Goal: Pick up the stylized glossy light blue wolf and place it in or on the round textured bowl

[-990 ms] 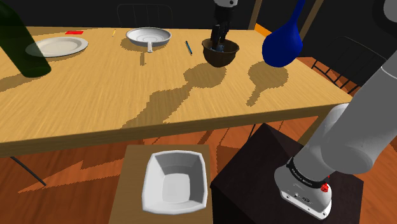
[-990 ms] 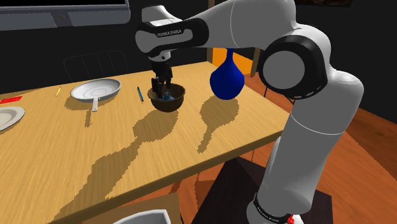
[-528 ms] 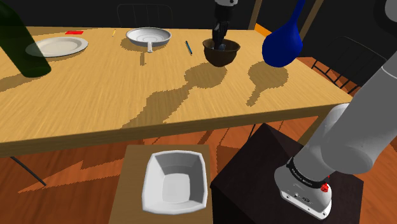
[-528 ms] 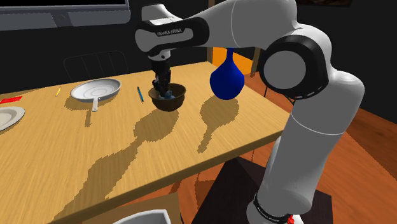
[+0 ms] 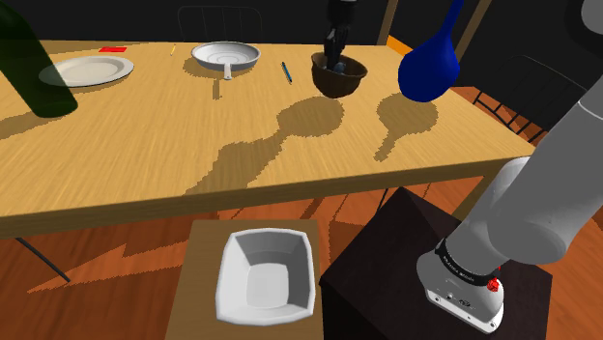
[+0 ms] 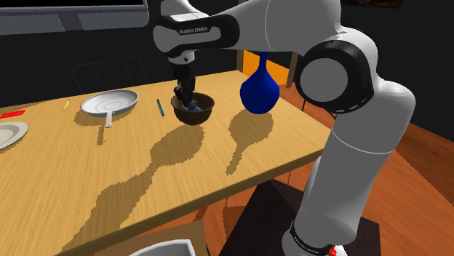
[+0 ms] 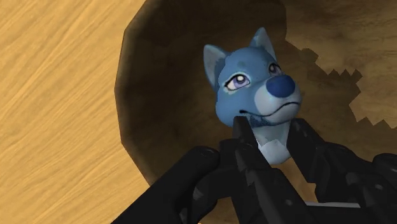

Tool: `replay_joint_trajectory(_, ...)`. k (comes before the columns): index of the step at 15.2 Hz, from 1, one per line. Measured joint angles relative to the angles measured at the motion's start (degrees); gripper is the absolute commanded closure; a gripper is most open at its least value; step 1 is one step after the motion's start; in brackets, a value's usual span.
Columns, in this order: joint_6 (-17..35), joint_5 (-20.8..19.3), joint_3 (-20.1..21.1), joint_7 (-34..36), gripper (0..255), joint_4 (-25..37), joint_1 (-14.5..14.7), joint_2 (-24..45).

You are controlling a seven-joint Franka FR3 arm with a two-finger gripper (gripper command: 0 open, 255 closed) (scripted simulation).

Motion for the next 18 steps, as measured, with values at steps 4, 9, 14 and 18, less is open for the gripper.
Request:
replay_joint_trajectory(4,-3.07,0.07,0.09,0.08,255,3.29,0.09,0.26)
replay_joint_trajectory(9,-7.21,0.30,-0.04,-0.29,255,8.29,-0.05,1.12)
replay_joint_trajectory(14,-11.27,0.55,-0.14,-0.57,255,13.24,-0.17,2.04)
replay_joint_trajectory(18,-14.92,0.93,-0.21,-0.75,255,18.32,-0.29,3.53)
